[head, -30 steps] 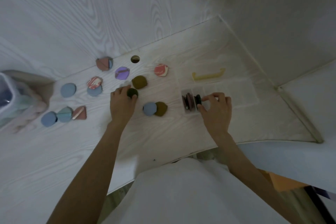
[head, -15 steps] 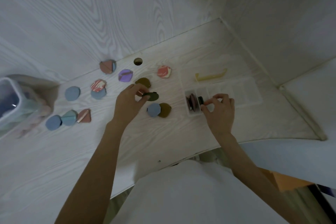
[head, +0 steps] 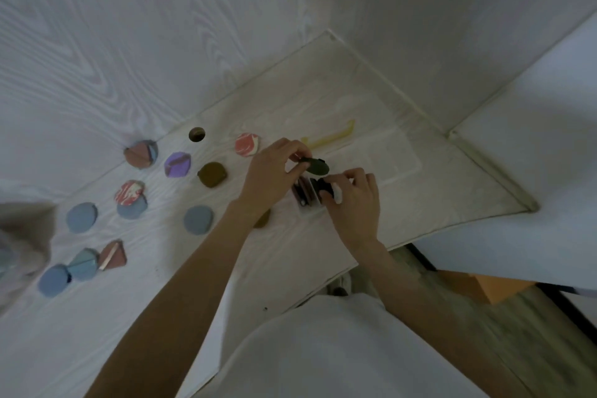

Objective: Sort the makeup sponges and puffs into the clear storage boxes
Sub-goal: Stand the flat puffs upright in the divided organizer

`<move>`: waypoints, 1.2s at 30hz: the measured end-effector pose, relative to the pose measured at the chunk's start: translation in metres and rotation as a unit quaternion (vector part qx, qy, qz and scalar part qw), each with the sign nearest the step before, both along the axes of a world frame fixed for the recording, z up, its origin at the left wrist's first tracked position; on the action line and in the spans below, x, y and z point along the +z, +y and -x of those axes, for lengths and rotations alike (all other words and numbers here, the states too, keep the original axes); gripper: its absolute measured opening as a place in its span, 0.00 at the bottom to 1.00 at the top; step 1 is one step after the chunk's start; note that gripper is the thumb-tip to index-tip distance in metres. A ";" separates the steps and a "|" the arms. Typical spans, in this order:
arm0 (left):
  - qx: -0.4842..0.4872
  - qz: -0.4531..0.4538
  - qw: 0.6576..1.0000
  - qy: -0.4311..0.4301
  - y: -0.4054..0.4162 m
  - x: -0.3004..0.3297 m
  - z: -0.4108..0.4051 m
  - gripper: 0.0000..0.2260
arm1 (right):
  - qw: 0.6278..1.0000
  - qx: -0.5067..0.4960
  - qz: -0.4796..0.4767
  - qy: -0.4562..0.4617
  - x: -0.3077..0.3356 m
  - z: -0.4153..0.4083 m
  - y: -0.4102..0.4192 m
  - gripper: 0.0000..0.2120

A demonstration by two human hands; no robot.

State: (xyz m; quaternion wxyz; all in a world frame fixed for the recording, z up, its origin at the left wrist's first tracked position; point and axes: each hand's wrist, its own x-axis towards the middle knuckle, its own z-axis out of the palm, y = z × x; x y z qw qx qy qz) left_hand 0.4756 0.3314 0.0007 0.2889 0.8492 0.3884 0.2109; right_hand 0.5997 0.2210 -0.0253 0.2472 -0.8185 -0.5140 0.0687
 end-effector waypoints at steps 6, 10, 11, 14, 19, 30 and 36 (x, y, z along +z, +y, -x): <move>0.023 -0.002 1.000 -0.006 -0.002 -0.007 -0.002 0.04 | 0.995 0.027 0.010 -0.094 0.005 0.001 -0.019 0.08; 0.026 0.002 1.000 -0.014 -0.002 -0.005 -0.004 0.05 | 0.995 0.011 0.042 -0.095 0.006 0.009 -0.021 0.13; 0.023 0.002 1.000 -0.014 -0.002 -0.005 -0.005 0.05 | 0.994 0.003 0.051 -0.092 0.006 0.010 -0.021 0.15; 0.017 0.009 1.000 -0.016 0.001 -0.006 -0.003 0.05 | 0.996 -0.014 0.064 -0.065 0.003 0.016 -0.020 0.18; -0.032 0.006 0.999 -0.020 0.004 -0.007 -0.001 0.04 | 0.999 -0.021 0.008 0.044 -0.007 0.017 -0.016 0.18; -0.269 -0.082 0.959 0.021 0.024 0.002 -0.023 0.10 | 1.000 -0.010 0.011 0.026 -0.010 0.011 -0.020 0.09; -0.280 -0.066 0.955 0.074 0.020 -0.012 -0.025 0.08 | 1.000 -0.008 0.014 0.025 -0.009 0.010 -0.022 0.08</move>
